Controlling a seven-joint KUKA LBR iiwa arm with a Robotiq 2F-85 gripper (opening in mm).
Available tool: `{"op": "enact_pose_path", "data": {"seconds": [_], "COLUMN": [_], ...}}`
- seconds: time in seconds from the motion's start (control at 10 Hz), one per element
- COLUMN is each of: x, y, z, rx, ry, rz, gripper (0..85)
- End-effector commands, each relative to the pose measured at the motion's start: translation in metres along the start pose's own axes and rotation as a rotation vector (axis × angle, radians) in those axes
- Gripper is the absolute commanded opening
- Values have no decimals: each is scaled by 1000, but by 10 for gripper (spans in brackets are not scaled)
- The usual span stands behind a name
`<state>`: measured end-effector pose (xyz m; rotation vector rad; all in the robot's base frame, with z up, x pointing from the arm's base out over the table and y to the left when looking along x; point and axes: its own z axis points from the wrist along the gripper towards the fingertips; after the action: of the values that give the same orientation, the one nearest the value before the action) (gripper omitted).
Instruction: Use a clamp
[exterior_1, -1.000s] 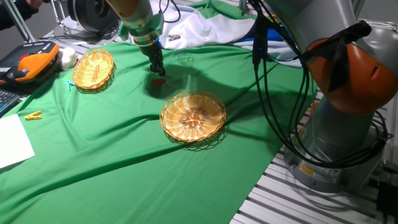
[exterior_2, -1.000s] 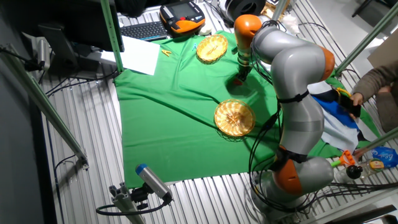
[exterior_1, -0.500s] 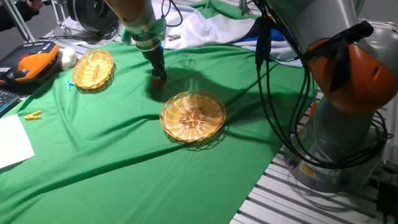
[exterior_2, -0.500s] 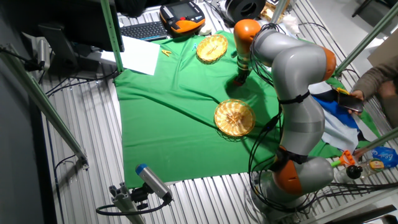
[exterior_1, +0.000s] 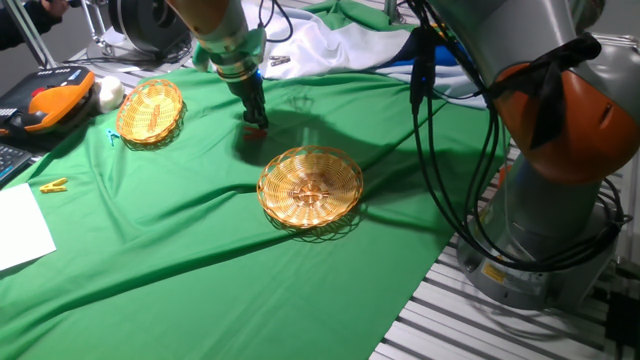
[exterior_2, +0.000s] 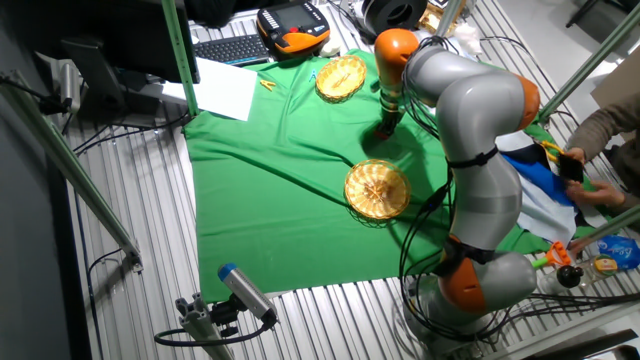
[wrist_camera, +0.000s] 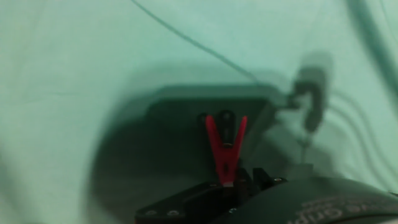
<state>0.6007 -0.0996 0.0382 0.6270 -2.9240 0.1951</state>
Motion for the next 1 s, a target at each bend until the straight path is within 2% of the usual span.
{"op": "enact_pose_path", "data": {"seconds": [0.0,0.2,0.3,0.5,0.6,0.7,0.8,0.9], "x": [-1,-8,-18,-37,-42,-45,-45,-44], "y": [1,-2,1,13,16,14,11,9], "z": [-1,-12,-21,-24,-21,-15,-11,-8], "rx": [4,14,19,30,29,32,28,23], "ry": [-1,2,11,11,-2,-4,-6,-8], "rz": [2,2,7,24,31,23,16,16], "gripper": [170,170,170,170,340,340,510,510]}}
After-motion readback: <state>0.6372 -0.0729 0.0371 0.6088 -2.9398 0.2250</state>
